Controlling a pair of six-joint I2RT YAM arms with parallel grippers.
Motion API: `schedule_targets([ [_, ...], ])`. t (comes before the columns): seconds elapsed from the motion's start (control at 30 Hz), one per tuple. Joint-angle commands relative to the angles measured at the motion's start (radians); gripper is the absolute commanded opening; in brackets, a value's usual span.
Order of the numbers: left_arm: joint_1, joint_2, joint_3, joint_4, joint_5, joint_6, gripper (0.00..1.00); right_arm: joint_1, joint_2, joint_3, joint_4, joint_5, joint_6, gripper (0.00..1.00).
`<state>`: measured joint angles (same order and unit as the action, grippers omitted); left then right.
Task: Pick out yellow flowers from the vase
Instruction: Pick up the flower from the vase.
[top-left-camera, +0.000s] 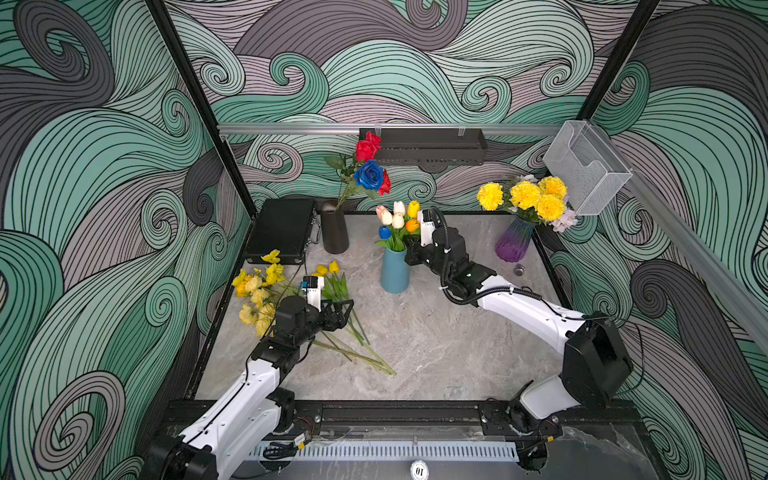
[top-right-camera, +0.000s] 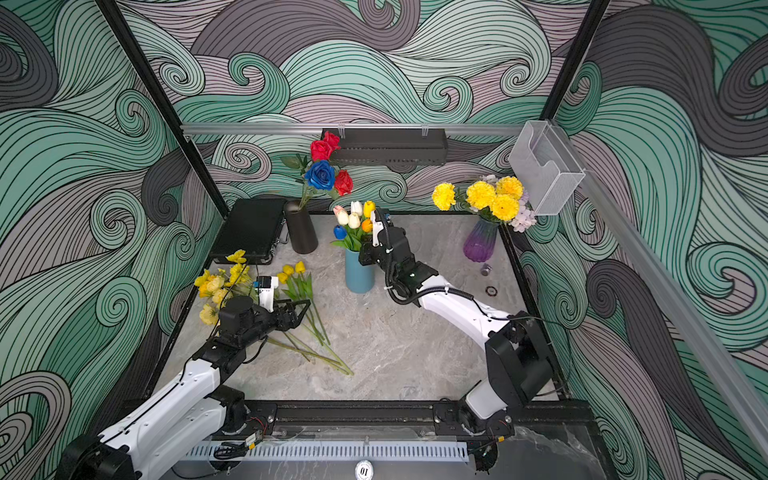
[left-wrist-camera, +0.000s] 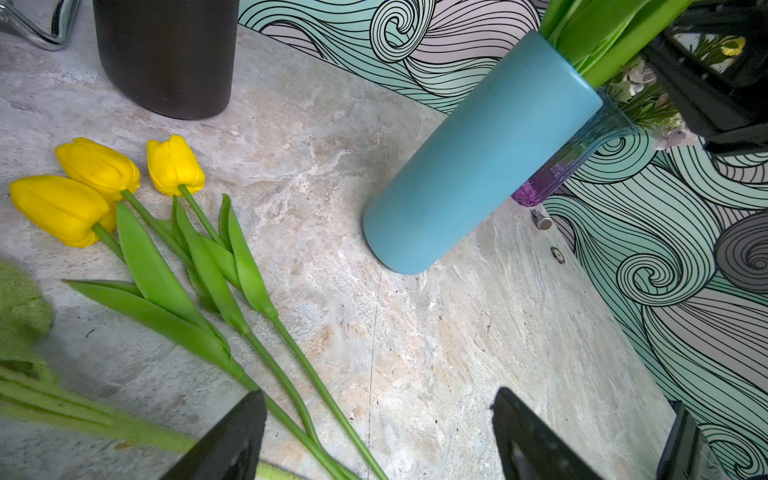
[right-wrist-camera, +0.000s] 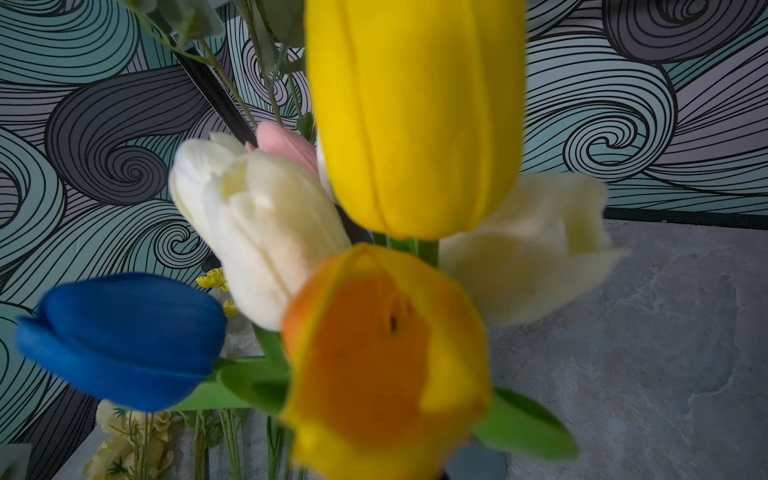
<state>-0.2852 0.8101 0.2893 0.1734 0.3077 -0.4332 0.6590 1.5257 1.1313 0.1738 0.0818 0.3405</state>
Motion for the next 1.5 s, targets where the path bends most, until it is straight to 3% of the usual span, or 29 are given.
schedule_targets([
  [0.0, 0.002, 0.001, 0.008, 0.011, 0.001, 0.017, 0.84, 0.002, -0.048, 0.031, 0.002, -0.026, -0.007, 0.03],
  [0.77, 0.002, 0.012, 0.01, 0.017, 0.007, 0.021, 0.84, 0.003, -0.156, 0.128, -0.147, -0.125, -0.059, 0.04],
  [1.47, 0.001, 0.035, 0.061, -0.011, 0.002, 0.036, 0.85, -0.061, -0.452, 0.077, -0.214, -0.104, -0.007, 0.01],
])
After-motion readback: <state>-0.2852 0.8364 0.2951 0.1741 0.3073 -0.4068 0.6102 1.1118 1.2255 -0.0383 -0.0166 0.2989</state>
